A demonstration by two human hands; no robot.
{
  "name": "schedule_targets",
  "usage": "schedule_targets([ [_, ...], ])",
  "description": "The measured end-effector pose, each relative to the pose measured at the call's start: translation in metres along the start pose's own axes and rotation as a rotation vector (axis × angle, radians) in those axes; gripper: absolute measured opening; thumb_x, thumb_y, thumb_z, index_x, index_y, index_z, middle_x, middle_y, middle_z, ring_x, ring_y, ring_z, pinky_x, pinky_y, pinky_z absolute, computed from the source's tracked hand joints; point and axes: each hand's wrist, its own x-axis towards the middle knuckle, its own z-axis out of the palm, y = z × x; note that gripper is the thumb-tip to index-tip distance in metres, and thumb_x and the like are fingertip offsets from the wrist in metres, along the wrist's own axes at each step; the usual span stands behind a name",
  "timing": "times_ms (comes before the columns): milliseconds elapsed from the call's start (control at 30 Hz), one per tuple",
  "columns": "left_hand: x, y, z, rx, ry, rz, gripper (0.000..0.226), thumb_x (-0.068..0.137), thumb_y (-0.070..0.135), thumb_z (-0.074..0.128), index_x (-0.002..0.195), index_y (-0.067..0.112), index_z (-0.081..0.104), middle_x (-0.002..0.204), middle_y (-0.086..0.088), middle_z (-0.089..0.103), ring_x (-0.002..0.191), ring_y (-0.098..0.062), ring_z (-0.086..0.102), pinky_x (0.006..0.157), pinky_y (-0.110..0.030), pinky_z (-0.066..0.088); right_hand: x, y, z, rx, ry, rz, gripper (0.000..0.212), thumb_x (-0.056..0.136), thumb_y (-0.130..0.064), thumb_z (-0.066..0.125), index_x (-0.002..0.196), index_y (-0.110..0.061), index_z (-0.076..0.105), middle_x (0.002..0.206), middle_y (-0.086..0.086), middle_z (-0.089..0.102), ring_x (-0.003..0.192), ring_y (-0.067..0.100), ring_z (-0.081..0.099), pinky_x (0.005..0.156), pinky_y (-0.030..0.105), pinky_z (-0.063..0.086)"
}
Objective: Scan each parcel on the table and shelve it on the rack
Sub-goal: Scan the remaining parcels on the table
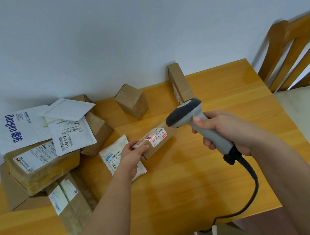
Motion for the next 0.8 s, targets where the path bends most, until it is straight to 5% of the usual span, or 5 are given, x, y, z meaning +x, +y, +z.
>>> schedule_targets([
  [233, -0.002, 0.001, 0.002, -0.023, 0.013, 0.021, 0.048, 0.081, 0.002, 0.076, 0.119, 0.020, 0.052, 0.128, -0.011, 0.060, 0.114, -0.026, 0.060, 0.104, -0.042, 0.047, -0.009, -0.003, -0.006, 0.020, 0.006, -0.007, 0.030, 0.098, -0.032, 0.057, 0.112, -0.006, 0.062, 0.095, 0.009, 0.059, 0.055, 0.014, 0.053, 0.053, 0.027, 0.046],
  [533, -0.014, 0.006, 0.006, -0.008, 0.012, 0.063, 0.054, 0.085, -0.006, 0.069, 0.131, 0.012, 0.050, 0.121, -0.008, 0.055, 0.087, -0.010, 0.057, 0.050, -0.011, 0.048, -0.017, -0.011, -0.009, 0.003, 0.009, 0.007, 0.026, 0.098, -0.031, 0.058, 0.105, -0.006, 0.062, 0.086, 0.006, 0.058, 0.054, 0.015, 0.051, 0.052, 0.027, 0.045],
  [800, -0.015, 0.005, 0.003, 0.007, 0.013, 0.081, 0.050, 0.083, -0.004, 0.072, 0.122, 0.020, 0.052, 0.121, -0.005, 0.055, 0.109, -0.022, 0.054, 0.086, -0.030, 0.051, -0.020, -0.013, -0.007, -0.011, 0.001, 0.018, 0.027, 0.097, -0.030, 0.058, 0.106, -0.004, 0.062, 0.089, 0.007, 0.057, 0.053, 0.015, 0.051, 0.050, 0.026, 0.044],
])
